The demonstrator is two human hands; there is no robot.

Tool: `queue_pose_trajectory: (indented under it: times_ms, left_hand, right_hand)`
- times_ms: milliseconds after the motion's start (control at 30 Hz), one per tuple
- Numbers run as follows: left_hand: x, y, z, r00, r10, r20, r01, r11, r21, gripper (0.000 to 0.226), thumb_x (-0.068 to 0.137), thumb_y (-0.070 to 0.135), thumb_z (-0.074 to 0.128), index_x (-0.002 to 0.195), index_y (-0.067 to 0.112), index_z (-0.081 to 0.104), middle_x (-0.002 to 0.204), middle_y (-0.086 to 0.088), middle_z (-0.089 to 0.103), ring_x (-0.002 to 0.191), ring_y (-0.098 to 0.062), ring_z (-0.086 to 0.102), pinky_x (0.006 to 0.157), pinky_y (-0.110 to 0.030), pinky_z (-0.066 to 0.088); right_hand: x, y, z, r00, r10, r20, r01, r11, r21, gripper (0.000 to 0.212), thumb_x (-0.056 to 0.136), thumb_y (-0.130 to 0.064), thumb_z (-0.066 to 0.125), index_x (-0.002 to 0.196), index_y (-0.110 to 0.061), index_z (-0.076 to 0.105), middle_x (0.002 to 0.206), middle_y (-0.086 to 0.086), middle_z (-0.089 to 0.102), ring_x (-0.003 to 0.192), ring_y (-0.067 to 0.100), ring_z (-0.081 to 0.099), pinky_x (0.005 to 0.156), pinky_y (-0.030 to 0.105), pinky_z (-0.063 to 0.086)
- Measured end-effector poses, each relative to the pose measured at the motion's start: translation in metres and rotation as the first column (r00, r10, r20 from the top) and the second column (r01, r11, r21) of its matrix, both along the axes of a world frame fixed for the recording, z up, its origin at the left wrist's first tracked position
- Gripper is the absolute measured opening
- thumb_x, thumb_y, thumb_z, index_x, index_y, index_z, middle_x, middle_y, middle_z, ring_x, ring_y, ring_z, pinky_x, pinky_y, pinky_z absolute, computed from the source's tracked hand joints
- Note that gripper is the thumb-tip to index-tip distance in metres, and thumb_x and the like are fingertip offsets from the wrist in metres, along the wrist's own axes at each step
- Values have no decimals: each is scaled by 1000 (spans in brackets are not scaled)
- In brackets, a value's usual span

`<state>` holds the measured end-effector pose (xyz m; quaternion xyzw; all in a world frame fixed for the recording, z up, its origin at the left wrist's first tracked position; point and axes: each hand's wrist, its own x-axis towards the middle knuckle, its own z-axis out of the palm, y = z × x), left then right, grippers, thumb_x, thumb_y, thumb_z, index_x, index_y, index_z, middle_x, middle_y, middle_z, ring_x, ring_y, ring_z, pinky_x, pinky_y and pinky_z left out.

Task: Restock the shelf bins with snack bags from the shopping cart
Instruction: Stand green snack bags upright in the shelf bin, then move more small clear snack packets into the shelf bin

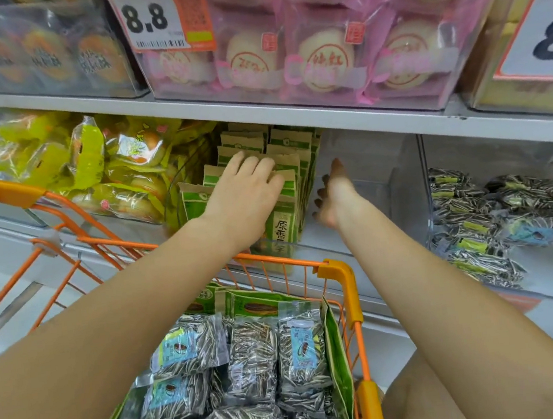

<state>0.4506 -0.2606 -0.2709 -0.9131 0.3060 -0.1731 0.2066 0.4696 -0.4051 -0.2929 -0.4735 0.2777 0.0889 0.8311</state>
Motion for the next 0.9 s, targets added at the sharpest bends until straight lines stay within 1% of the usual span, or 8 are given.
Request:
queue_pose_trajectory:
  times_ms: [133,300,467,567,600,667,733,900]
  left_hand:
    - [-9,8,-5,998,-53,25,56,990,-127,60,71,7,64,129,9,47,141,-18,41,130,-36,37,114,-49,15]
    - [-36,38,-6,995,-91,37,98,897,-431,50,76,10,66,125,12,56,136,-12,50,130,-31,42,114,-47,19]
    - [-87,97,-19,987,-138,-78,72,827,-558,23,86,18,57,108,14,63,110,-1,63,106,-23,56,97,-35,37]
    - [-123,128,-35,915,-68,-399,-137,876,-463,23,94,32,51,113,24,61,108,8,63,104,-14,56,85,-30,47]
    - [-132,138,-43,877,-26,-481,-194,895,-402,25,95,37,47,116,28,59,110,11,61,102,-9,55,84,-28,47]
    - [-139,152,-56,810,56,-583,-276,915,-295,27,96,43,43,115,31,58,110,14,61,92,-4,55,80,-26,47]
    - [-140,160,-63,771,90,-631,-343,893,-292,26,95,43,45,112,30,60,102,15,65,85,-3,58,76,-27,49]
    - [-136,162,-65,762,110,-639,-438,814,-382,22,95,38,47,111,28,59,88,16,60,81,-5,59,68,-25,49]
  right_hand:
    - [-7,18,4,996,22,88,-30,995,97,72,96,-65,14,119,-15,60,112,11,65,80,22,64,65,35,51]
    - [-17,5,-2,994,-21,106,47,967,-249,58,100,-53,26,139,-15,46,142,8,47,135,25,39,114,41,27]
    - [-78,6,9,838,171,519,201,786,-584,21,101,-16,40,100,-15,61,97,3,68,81,13,65,78,24,52]
    - [-128,13,12,725,472,501,-30,749,-662,20,99,-10,47,91,-14,65,73,-2,70,62,12,64,65,24,54]
    - [-140,16,8,672,629,392,-119,614,-781,16,98,-15,51,94,-16,67,77,-3,71,68,12,66,69,27,55]
    - [-147,19,-4,490,868,-79,-177,10,-984,23,94,-37,56,112,-24,64,103,-7,70,94,12,64,83,33,52]
    - [-149,25,-21,334,735,-589,-153,-575,-804,59,88,-57,55,136,-24,47,129,1,57,117,20,54,90,34,47]
    - [-151,39,-61,314,405,-859,-63,-894,-444,120,73,-65,68,153,-11,-3,129,13,55,117,33,54,82,40,49]
